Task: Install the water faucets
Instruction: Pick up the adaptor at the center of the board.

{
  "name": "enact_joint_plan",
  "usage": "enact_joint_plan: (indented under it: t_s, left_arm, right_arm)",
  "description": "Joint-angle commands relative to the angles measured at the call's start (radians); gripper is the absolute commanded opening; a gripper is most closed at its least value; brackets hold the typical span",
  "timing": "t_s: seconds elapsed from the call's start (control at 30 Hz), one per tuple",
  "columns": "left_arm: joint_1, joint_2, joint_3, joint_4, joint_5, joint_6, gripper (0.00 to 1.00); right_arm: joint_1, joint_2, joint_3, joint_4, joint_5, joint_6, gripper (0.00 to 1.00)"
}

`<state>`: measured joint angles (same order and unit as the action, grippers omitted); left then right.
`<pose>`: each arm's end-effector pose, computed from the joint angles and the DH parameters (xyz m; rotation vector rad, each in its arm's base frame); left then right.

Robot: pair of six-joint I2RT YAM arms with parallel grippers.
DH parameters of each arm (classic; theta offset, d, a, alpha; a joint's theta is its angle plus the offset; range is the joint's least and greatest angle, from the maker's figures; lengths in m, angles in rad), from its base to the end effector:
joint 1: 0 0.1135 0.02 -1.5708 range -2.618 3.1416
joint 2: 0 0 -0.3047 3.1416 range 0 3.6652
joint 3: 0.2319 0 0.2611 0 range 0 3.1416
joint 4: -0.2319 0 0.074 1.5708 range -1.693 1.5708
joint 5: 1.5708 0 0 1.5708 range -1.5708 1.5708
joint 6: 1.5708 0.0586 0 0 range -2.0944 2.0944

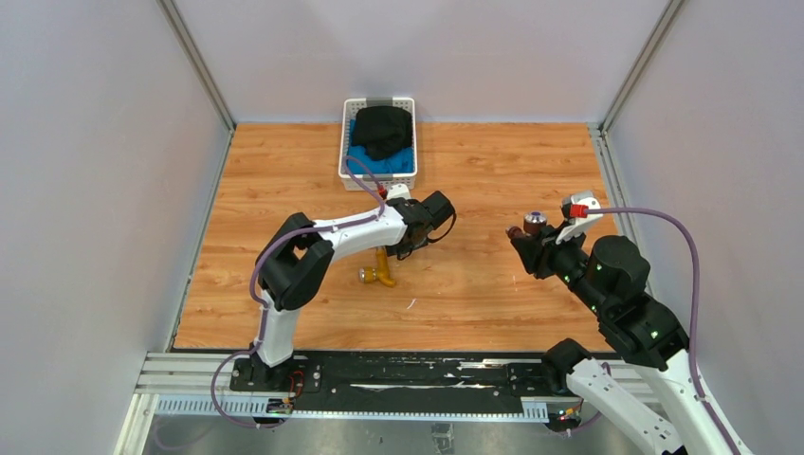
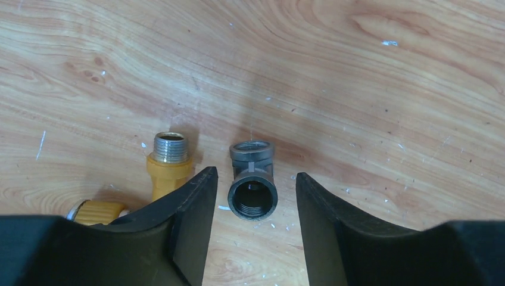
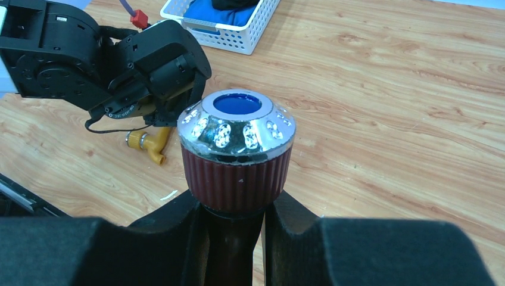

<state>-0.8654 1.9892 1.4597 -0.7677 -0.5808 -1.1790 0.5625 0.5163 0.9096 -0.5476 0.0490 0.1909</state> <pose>0.3011 -0.3040 0.1969 -0.4933 2.4600 0.0962 0.0842 0.0497 0.3964 -0.2875 1.7285 0.5120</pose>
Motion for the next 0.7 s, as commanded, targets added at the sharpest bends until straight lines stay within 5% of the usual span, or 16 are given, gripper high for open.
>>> enact_joint_plan:
  t_s: [0.0, 0.67]
  left_arm:
    - [0.011, 0.020, 0.030, -0.031, -0.058, -0.076, 0.52]
    - [0.024, 0.051, 0.011, 0.005, 0.006, -0.054, 0.28]
  right_arm:
    - [0.011, -0.004, 0.015, 0.003, -0.032, 0.026, 0.00]
    - [0.011, 0.010, 0.009, 0.009, -0.068, 0.062, 0.00]
